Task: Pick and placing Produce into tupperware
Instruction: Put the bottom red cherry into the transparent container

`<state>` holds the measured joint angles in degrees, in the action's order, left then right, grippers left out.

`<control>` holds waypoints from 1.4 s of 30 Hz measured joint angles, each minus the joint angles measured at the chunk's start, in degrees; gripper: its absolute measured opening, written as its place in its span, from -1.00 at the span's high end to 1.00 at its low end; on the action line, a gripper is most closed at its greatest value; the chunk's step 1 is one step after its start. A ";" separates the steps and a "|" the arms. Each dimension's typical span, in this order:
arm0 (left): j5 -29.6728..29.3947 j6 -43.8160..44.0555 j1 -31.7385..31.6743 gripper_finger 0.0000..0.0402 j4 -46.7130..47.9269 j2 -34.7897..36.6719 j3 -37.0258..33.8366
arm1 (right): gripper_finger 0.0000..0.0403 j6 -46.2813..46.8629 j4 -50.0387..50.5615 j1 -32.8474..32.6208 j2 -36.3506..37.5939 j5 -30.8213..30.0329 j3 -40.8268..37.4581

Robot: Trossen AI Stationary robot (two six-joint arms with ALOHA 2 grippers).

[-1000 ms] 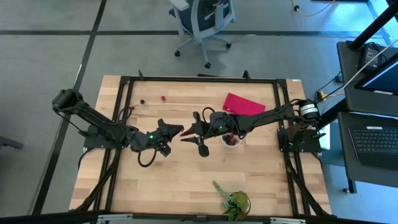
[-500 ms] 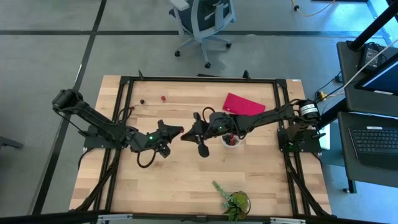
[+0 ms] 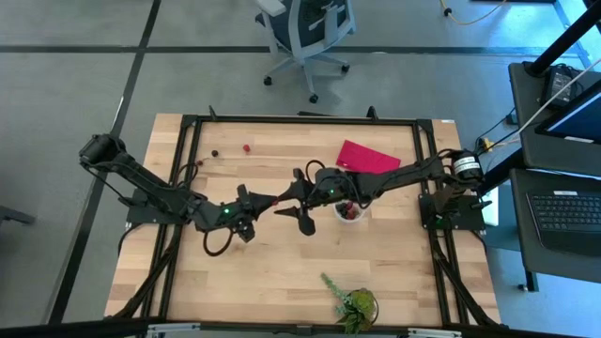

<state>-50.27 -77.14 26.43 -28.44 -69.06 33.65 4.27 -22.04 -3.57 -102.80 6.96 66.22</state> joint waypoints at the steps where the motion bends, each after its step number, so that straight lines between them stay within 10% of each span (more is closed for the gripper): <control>1: 0.08 0.00 0.30 0.70 -0.24 0.00 0.00 | 0.17 0.00 0.02 0.06 0.00 -0.02 0.00; 15: 0.03 0.04 0.82 0.70 -0.79 0.00 0.00 | 0.08 -0.07 -2.77 0.04 0.00 0.02 0.00; 42: 0.32 0.55 0.86 0.70 -0.77 0.00 0.00 | 0.75 -1.85 -3.00 0.02 0.00 0.20 0.00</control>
<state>-49.95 -76.60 27.29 -29.21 -69.06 33.65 2.42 -25.04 -3.55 -102.80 7.16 66.22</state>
